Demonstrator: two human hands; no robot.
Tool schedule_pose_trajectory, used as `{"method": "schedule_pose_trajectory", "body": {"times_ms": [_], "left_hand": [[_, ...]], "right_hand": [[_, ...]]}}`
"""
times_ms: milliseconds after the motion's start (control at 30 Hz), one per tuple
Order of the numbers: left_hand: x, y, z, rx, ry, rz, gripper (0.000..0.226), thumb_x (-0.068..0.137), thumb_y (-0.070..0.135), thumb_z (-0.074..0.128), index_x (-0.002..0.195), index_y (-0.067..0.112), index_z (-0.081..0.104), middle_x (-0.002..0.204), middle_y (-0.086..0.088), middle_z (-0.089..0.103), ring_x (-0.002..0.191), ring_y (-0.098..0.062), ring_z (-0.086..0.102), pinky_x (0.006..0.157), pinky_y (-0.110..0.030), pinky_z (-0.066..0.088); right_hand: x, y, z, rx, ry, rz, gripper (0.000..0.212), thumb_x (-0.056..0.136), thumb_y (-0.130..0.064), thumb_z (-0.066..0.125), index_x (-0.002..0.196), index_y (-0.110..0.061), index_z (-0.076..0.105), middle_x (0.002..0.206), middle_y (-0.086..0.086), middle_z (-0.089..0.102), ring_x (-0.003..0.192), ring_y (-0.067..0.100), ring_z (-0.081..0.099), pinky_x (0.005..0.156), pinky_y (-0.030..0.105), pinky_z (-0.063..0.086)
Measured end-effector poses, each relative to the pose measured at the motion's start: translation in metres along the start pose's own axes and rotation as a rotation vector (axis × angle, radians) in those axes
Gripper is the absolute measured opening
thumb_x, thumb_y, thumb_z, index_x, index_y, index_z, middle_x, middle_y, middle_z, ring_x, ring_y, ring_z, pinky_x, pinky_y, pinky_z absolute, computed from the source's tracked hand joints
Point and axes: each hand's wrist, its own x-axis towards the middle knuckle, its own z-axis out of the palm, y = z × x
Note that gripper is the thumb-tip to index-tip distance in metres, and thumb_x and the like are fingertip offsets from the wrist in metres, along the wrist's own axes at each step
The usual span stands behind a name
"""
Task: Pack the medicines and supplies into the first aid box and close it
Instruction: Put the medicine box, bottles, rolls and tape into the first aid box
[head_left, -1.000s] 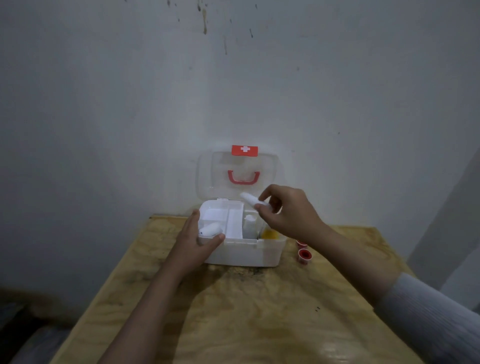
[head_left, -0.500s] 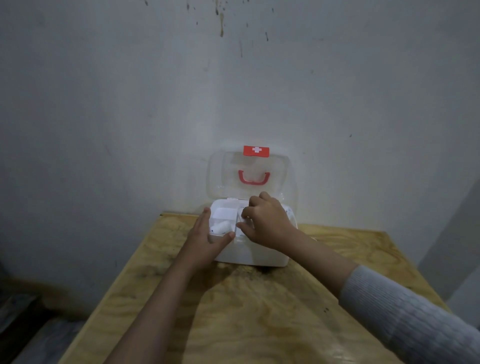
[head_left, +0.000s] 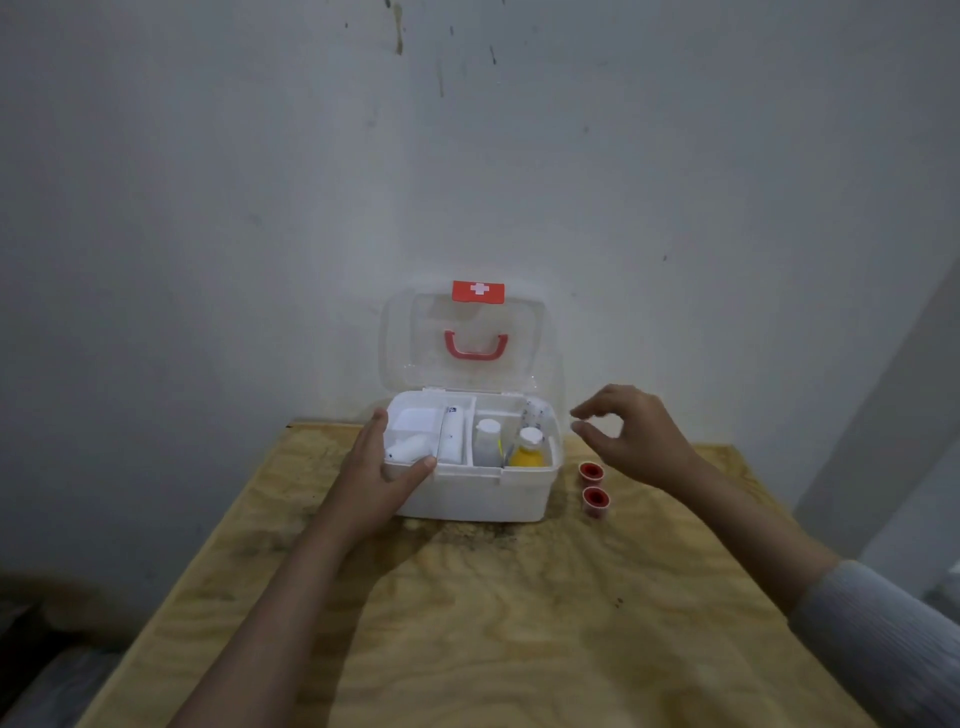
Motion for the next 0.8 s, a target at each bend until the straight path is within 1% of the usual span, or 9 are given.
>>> {"method": "schedule_pose_trajectory", "body": {"times_ms": [67, 167, 233, 333, 400, 500, 567, 700, 800], "left_hand": [[0.001, -0.001, 0.0, 0.006, 0.002, 0.001, 0.093, 0.08, 0.053, 0.064, 0.151, 0.026, 0.011, 0.16, 0.006, 0.015, 0.144, -0.018, 0.02, 0.115, -0.042, 0.027], [0.002, -0.002, 0.001, 0.008, 0.001, -0.002, 0.092, 0.08, 0.053, 0.064, 0.151, 0.027, 0.011, 0.159, 0.006, 0.015, 0.144, -0.017, 0.019, 0.114, -0.042, 0.027], [0.002, -0.002, 0.002, 0.013, 0.005, -0.001, 0.091, 0.08, 0.053, 0.064, 0.151, 0.028, 0.012, 0.159, 0.007, 0.016, 0.144, -0.017, 0.02, 0.115, -0.041, 0.026], [0.003, -0.002, 0.002, 0.017, 0.007, -0.006, 0.092, 0.079, 0.055, 0.064, 0.151, 0.029, 0.012, 0.159, 0.007, 0.017, 0.144, -0.017, 0.021, 0.114, -0.043, 0.028], [0.003, -0.003, 0.002, 0.014, 0.006, -0.009, 0.092, 0.079, 0.055, 0.064, 0.151, 0.03, 0.013, 0.159, 0.007, 0.017, 0.143, -0.017, 0.022, 0.114, -0.043, 0.028], [0.003, -0.004, 0.001, 0.014, 0.003, -0.011, 0.092, 0.078, 0.056, 0.064, 0.151, 0.03, 0.012, 0.159, 0.008, 0.017, 0.143, -0.017, 0.022, 0.114, -0.043, 0.029], [0.004, -0.004, 0.001, 0.012, 0.003, -0.015, 0.093, 0.077, 0.057, 0.064, 0.151, 0.031, 0.012, 0.159, 0.008, 0.017, 0.143, -0.017, 0.022, 0.113, -0.044, 0.03], [0.003, -0.002, 0.002, 0.011, 0.013, -0.008, 0.091, 0.079, 0.052, 0.064, 0.151, 0.031, 0.013, 0.159, 0.007, 0.017, 0.143, -0.018, 0.023, 0.113, -0.043, 0.03], [0.002, -0.001, 0.003, -0.002, 0.02, 0.007, 0.089, 0.08, 0.048, 0.065, 0.151, 0.029, 0.014, 0.159, 0.007, 0.017, 0.143, -0.017, 0.022, 0.113, -0.041, 0.029]], "right_hand": [[-0.009, 0.021, -0.003, 0.005, -0.108, 0.106, 0.012, 0.079, -0.02, 0.07, 0.091, -0.017, 0.072, 0.089, -0.001, 0.07, 0.079, 0.013, 0.062, 0.074, 0.029, 0.053], [-0.024, 0.048, 0.004, -0.021, -0.331, 0.198, 0.015, 0.078, -0.022, 0.071, 0.093, -0.021, 0.072, 0.094, -0.003, 0.07, 0.082, 0.013, 0.063, 0.071, 0.023, 0.051], [-0.03, 0.058, 0.011, -0.028, -0.407, 0.195, 0.021, 0.076, -0.025, 0.073, 0.097, -0.023, 0.071, 0.102, -0.006, 0.07, 0.087, 0.012, 0.062, 0.076, 0.027, 0.051], [-0.032, 0.064, 0.019, -0.011, -0.479, 0.151, 0.027, 0.072, -0.023, 0.072, 0.098, -0.029, 0.071, 0.112, -0.01, 0.067, 0.1, 0.011, 0.06, 0.089, 0.03, 0.049], [-0.03, 0.068, 0.022, -0.002, -0.493, 0.141, 0.028, 0.07, -0.022, 0.072, 0.097, -0.03, 0.072, 0.114, -0.009, 0.067, 0.103, 0.012, 0.06, 0.093, 0.032, 0.048], [-0.025, 0.073, 0.025, 0.004, -0.47, 0.141, 0.027, 0.07, -0.021, 0.074, 0.095, -0.03, 0.073, 0.105, -0.006, 0.068, 0.095, 0.014, 0.061, 0.086, 0.034, 0.051], [-0.023, 0.074, 0.027, -0.008, -0.476, 0.135, 0.026, 0.071, -0.02, 0.074, 0.095, -0.028, 0.073, 0.101, -0.004, 0.066, 0.09, 0.013, 0.06, 0.08, 0.03, 0.049], [-0.024, 0.074, 0.033, 0.001, -0.458, 0.126, 0.022, 0.069, -0.022, 0.078, 0.09, -0.024, 0.075, 0.093, -0.004, 0.059, 0.084, 0.011, 0.059, 0.074, 0.022, 0.046], [-0.025, 0.074, 0.034, 0.026, -0.437, 0.154, 0.023, 0.068, -0.022, 0.08, 0.09, -0.021, 0.076, 0.093, -0.003, 0.058, 0.085, 0.012, 0.059, 0.068, 0.009, 0.04]]}}
